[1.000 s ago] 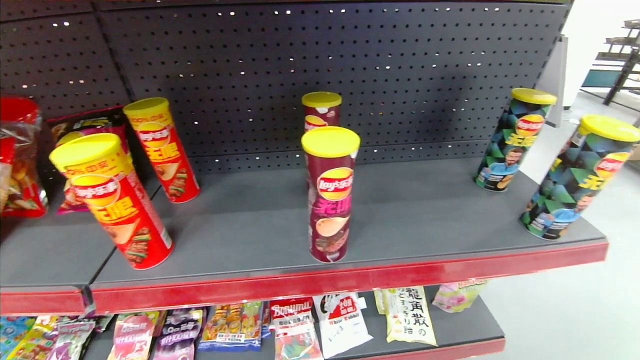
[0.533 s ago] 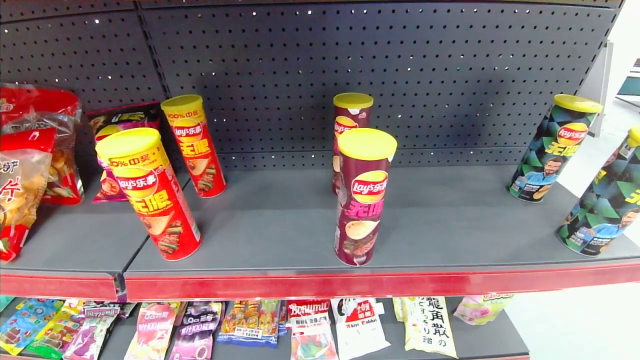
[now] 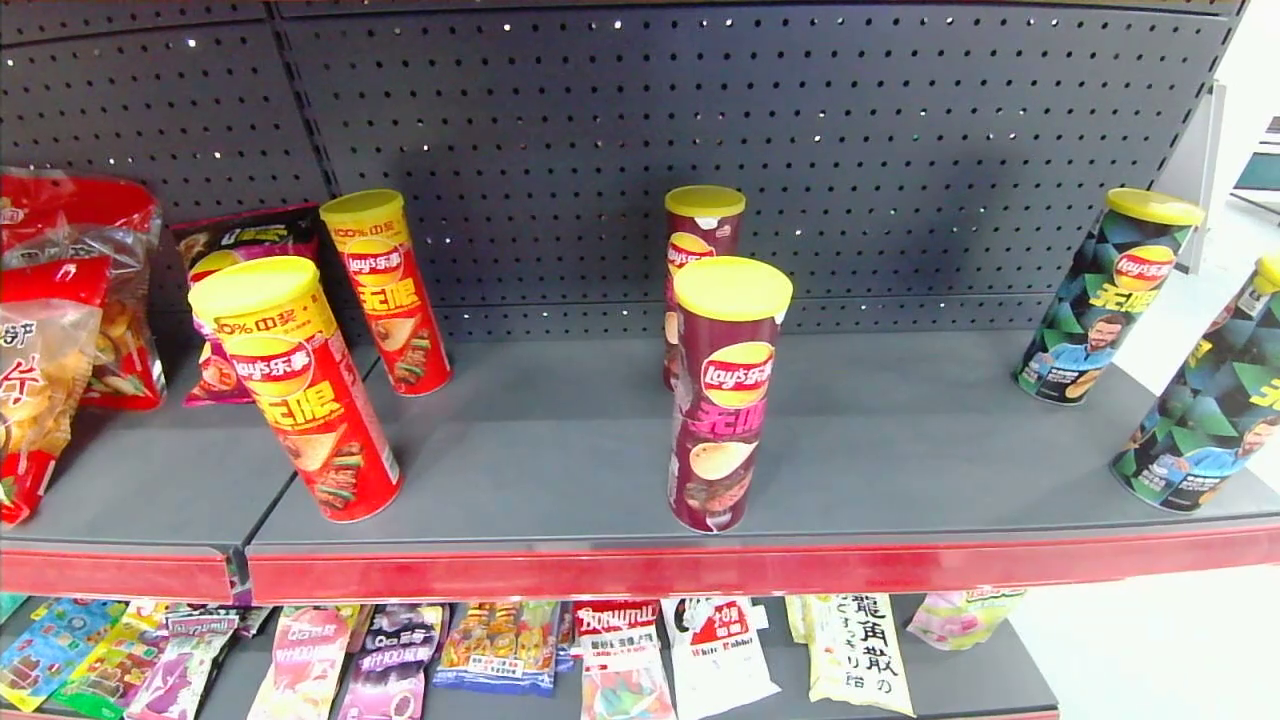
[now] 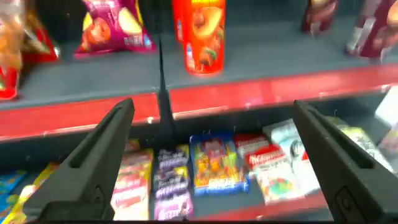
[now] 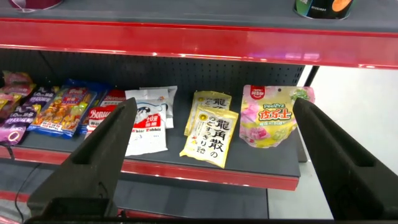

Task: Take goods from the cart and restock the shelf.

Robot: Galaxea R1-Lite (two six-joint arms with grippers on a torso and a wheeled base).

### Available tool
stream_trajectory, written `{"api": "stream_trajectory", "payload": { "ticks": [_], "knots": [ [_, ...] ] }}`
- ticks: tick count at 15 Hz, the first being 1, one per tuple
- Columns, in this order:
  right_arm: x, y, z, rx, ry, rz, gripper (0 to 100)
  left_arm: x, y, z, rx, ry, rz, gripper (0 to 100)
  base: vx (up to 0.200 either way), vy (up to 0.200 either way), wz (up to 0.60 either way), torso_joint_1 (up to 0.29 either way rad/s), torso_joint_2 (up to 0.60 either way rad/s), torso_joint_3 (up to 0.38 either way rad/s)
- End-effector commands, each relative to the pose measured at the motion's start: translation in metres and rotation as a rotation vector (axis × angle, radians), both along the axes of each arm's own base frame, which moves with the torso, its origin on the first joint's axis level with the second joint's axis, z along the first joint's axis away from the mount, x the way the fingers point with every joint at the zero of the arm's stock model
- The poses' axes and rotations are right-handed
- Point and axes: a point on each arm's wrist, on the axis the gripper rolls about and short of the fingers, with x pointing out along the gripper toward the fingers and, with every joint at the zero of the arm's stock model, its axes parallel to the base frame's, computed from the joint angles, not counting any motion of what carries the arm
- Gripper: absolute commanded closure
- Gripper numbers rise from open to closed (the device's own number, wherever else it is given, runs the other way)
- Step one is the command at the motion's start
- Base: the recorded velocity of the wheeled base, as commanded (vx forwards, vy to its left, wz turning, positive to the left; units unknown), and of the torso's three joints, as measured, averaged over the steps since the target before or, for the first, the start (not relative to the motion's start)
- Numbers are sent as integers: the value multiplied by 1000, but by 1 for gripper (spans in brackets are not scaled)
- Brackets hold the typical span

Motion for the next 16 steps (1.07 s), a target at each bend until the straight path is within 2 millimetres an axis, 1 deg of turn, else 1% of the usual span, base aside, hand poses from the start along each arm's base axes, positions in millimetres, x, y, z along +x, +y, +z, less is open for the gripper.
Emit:
{"api": "stream_trajectory", "payload": {
  "ticks": [1,2,3,7,8,9,11,14,15,16],
  "knots": [
    [0,0,0,-1,0,1,0,-7,1,17,-31,-49,42,0,0,0,0,0,0,0],
    [0,0,0,-1,0,-1,0,-11,2,24,-91,-51,68,0,0,0,0,0,0,0],
    [0,0,0,-1,0,-1,0,-12,2,26,-111,-50,79,0,0,0,0,0,0,0],
    [0,0,0,-1,0,-2,0,-17,2,34,-115,-79,58,0,0,0,0,0,0,0],
    [0,0,0,-1,0,-1,0,-25,0,48,-108,-135,8,0,0,0,0,0,0,0],
    [0,0,0,-1,0,-2,0,-29,0,56,-104,-162,-16,0,0,0,0,0,0,0],
    [0,0,0,-1,0,-1,0,-32,0,60,-109,-180,-23,0,0,0,0,0,0,0],
    [0,0,0,-1,0,-2,0,-30,0,56,-183,-153,-40,0,0,0,0,0,0,0],
    [0,0,0,-1,0,-1,0,-25,0,50,-185,-125,-48,0,0,0,0,0,0,0],
    [0,0,0,-1,0,-1,0,-11,-1,24,-178,-37,-45,0,0,0,0,0,0,0]
  ]
}}
